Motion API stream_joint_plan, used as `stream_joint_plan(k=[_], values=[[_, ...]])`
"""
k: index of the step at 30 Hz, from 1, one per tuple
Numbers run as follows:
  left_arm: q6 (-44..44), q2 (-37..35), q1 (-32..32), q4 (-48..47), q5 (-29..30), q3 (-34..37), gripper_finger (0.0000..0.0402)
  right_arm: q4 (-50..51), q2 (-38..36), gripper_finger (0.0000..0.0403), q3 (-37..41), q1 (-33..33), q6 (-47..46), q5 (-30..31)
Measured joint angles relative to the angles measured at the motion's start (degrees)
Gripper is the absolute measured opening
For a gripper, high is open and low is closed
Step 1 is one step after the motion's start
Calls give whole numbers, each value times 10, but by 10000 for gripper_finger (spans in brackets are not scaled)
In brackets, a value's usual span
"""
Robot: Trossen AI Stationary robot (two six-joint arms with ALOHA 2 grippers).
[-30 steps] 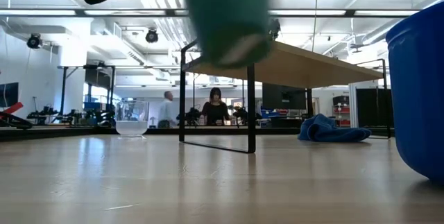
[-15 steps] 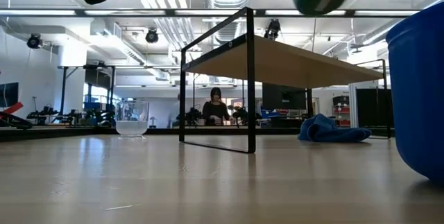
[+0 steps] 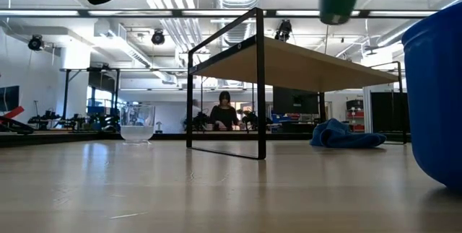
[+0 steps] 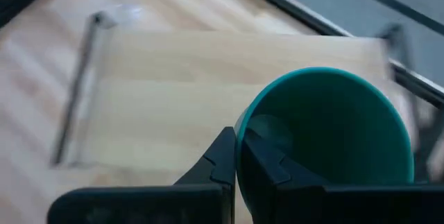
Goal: Stack small to large cups/mugs on shelf
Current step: Put the green cup on the shelf
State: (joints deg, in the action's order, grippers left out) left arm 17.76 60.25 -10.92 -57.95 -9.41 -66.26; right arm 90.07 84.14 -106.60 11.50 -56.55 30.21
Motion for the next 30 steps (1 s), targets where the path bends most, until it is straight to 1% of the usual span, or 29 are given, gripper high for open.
stream_joint_plan(k=[2,5,8,11,17,21,24,30], values=[[-1,0,0,0,0,0,2,0,-34,9,34,-40,-2,-6],[-1,0,0,0,0,0,2,0,-73,9,76,-95,-1,-37],[-1,0,0,0,0,0,2,-2,-100,9,112,-127,2,-52],[-2,1,0,0,8,0,1,-14,-111,9,145,-144,22,-51],[-2,6,0,1,9,0,2,-94,-117,9,202,-170,67,-49],[-2,8,0,5,9,0,1,-118,-112,9,232,-196,73,-48],[-1,8,0,5,9,0,2,-119,-109,9,247,-213,85,-47],[-1,7,0,5,9,0,2,-165,-109,9,260,-231,127,-46]])
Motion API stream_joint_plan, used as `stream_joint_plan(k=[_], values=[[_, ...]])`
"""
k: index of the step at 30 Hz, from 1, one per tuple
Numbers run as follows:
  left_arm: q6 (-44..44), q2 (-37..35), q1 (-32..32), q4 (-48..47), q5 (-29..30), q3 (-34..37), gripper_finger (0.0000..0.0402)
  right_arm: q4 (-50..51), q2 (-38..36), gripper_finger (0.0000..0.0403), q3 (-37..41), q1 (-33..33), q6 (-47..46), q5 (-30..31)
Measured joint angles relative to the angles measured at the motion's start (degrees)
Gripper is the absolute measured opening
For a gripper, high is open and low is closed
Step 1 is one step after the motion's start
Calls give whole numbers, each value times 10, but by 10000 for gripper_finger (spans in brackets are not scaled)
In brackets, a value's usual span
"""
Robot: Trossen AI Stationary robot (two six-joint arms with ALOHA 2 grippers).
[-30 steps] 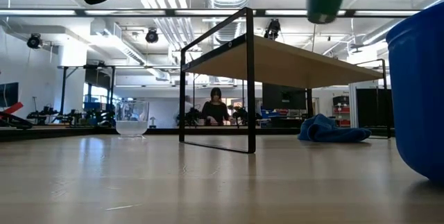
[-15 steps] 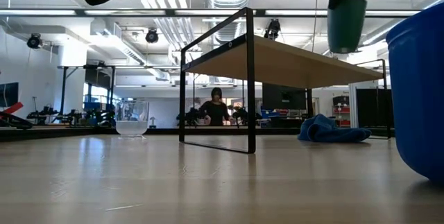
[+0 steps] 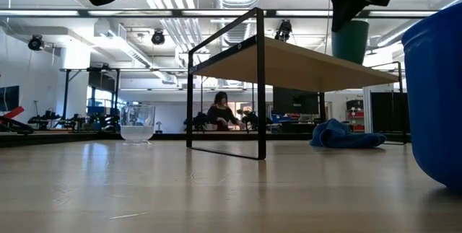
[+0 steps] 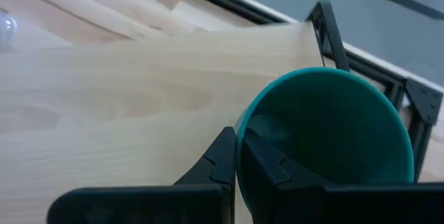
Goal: Stack small to large cups/mugs on shelf
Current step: Put the green cup on the shelf
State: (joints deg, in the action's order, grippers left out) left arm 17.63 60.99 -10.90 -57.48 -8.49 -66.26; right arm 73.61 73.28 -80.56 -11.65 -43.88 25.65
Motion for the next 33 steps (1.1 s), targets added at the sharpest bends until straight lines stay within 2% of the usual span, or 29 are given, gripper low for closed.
stream_joint_plan(k=[5,14,24,33], values=[[0,2,0,0,0,0,2,-25,0,17,8,-9,32,0],[0,1,0,0,0,0,2,-24,0,43,11,-20,37,-1],[0,2,0,0,0,0,2,-28,0,45,11,-20,36,-2],[0,2,0,0,0,0,2,-37,0,46,11,-20,24,-36]])
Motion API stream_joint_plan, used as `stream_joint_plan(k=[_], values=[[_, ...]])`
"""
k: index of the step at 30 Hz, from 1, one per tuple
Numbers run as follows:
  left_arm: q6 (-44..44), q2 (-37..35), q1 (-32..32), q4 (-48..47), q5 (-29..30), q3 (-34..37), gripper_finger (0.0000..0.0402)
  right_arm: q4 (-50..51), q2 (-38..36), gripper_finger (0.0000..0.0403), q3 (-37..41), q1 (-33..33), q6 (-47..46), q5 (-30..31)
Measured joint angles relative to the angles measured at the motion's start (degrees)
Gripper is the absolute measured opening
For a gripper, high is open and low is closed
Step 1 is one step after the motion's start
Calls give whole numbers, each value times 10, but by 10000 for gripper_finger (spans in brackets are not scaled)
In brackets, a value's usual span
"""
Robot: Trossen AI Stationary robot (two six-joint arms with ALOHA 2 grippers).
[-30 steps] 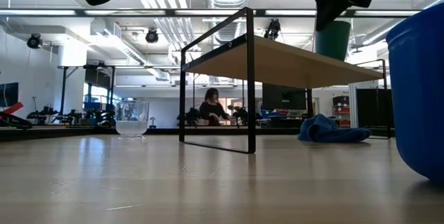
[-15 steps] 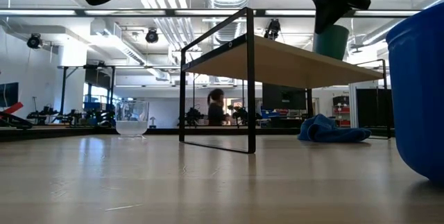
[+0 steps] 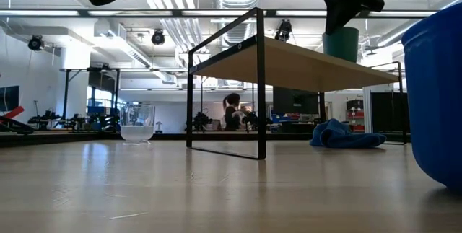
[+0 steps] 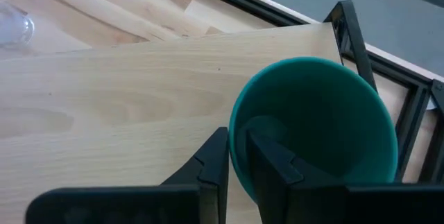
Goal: Stack small to large cups/mugs on shelf
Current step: Put the green cup on the shelf, then put the blue mug on the shelf
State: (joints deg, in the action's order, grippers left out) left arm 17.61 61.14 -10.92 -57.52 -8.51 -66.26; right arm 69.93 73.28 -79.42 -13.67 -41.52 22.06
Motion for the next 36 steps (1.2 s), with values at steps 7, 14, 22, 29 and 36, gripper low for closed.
stream_joint_plan(k=[7,14,22,29,36], values=[[0,0,0,0,0,0,2,0,0,46,0,0,11,2],[0,0,0,0,0,0,2,0,0,46,-7,0,15,2],[1,0,0,0,0,0,2,2,0,45,-50,0,15,-31],[3,0,0,0,0,0,2,0,0,43,-72,55,-36,-260],[17,0,0,0,0,0,2,-5,25,43,-70,292,-156,-275]])
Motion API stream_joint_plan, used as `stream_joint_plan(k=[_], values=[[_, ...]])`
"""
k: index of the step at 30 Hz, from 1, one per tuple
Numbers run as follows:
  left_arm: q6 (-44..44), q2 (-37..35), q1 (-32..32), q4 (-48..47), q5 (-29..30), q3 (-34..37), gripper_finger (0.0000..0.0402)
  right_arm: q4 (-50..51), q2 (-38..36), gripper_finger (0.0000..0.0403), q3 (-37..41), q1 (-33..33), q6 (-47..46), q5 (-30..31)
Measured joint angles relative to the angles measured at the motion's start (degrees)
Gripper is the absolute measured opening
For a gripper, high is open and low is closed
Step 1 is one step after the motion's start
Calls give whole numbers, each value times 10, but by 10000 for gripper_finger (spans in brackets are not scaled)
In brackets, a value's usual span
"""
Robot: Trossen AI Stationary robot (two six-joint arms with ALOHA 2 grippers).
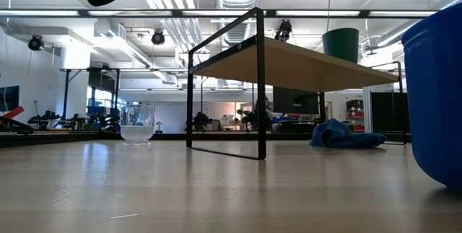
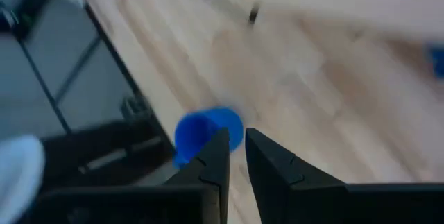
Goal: Stack small to large cups/mugs on shelf
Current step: Put the blue mug on the shelf
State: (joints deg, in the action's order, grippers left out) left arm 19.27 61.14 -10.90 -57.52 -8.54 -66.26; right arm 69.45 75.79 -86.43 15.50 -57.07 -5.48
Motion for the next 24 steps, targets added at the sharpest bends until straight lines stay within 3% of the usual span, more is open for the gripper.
stream_joint_plan(k=[6,9,14,24], values=[[-1,0,0,0,44,0,2,2,74,43,1,187,-126,140],[0,0,0,0,107,0,2,2,121,43,1,229,-202,157],[1,3,0,-1,169,0,2,2,198,43,1,248,-303,151],[29,39,0,-1,155,0,2,3,295,43,1,232,-330,108]])
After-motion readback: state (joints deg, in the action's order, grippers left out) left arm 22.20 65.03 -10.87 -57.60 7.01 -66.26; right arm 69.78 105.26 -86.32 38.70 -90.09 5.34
